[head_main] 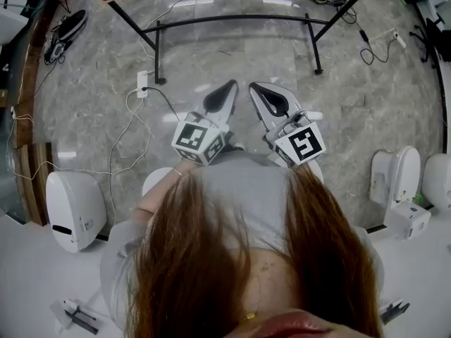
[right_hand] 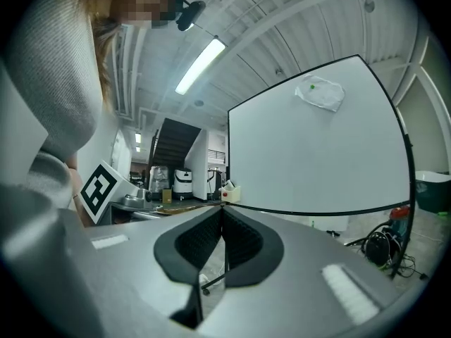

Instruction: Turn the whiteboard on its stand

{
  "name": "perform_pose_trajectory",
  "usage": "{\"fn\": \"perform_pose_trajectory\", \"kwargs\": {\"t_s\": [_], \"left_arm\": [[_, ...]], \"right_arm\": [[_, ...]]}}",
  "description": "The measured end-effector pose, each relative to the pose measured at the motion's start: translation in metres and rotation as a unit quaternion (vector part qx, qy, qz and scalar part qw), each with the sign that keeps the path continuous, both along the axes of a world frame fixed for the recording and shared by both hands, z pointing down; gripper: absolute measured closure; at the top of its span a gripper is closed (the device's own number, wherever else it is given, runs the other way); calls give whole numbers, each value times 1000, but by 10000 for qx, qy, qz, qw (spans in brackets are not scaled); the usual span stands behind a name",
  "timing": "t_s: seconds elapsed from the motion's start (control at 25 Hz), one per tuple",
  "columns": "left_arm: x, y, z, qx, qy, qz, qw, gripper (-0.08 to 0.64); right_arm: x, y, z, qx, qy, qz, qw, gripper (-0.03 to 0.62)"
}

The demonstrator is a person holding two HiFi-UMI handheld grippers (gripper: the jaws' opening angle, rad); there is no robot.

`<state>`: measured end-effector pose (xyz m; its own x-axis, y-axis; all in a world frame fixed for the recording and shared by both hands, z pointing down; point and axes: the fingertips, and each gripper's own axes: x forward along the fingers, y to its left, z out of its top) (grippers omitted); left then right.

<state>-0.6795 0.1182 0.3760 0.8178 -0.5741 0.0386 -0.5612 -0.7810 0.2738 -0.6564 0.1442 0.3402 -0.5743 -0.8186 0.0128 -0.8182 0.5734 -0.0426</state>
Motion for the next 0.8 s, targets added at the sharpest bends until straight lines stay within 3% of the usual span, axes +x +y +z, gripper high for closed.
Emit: {"fn": "perform_pose_trajectory", "kwargs": {"t_s": [0.2, 0.48, 0.8], "left_arm": [[9, -1, -3, 86, 59, -132, 9999, 558], [25, -25, -6, 302, 38, -15, 9995, 558], [36, -124, 4, 286, 153, 1, 9995, 558]], "right_arm": [[19, 0, 7, 83, 69, -10, 9999, 589], [27, -26, 17, -109, -164, 65, 9998, 589], [43, -118, 20, 17, -100, 226, 9997, 589]]}}
